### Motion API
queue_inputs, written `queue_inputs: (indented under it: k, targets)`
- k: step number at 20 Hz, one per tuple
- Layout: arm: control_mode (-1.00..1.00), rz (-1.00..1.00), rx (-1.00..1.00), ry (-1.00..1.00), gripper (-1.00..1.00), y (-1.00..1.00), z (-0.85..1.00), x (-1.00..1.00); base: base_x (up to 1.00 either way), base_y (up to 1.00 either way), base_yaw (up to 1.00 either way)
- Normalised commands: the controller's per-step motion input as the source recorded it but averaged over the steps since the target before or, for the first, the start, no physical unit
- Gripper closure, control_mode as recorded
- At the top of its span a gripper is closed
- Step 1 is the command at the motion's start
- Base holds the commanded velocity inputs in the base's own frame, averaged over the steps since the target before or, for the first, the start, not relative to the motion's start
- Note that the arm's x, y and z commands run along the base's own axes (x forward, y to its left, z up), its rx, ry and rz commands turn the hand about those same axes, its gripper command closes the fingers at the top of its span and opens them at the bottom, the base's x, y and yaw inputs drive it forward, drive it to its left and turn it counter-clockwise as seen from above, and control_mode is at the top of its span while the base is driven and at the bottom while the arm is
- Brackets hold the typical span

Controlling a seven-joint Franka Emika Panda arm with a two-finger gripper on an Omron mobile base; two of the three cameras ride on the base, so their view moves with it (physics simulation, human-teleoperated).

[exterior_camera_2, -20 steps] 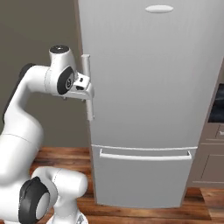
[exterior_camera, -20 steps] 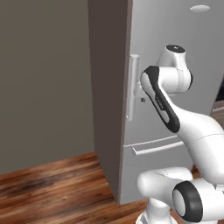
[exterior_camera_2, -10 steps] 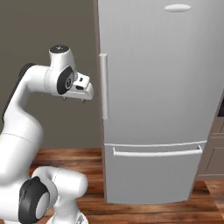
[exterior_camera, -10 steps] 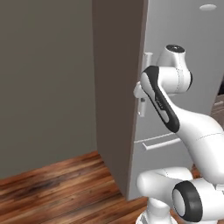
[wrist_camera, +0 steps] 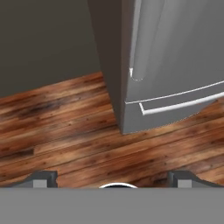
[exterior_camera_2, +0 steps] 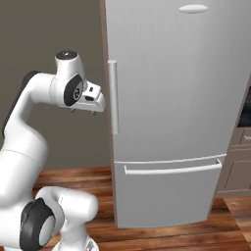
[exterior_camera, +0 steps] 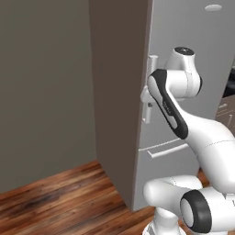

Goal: Open the fridge, grab two sodas, and place both sodas inside the bowl with ice on the dining counter.

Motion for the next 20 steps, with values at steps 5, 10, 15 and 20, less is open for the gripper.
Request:
queue_inputs:
  k: [5,10,15,20]
  targets:
    - [1.0,0.0,0.0,0.0,-1.0,0.0,0.0,0.0,0.17,0.02,-0.07]
    - [-1.0,0.0,-0.01,0.0,-1.0,0.0,-0.03,0.04,0.0,0.0,0.0]
    - [-1.0,0.01,0.01,-0.12,-1.0,-0.12,0.0,0.02,0.0,0.0,0.0]
    - [-1.0,0.05,0.02,-0.3,-1.0,-0.15,0.03,-0.02,0.0,0.0,0.0]
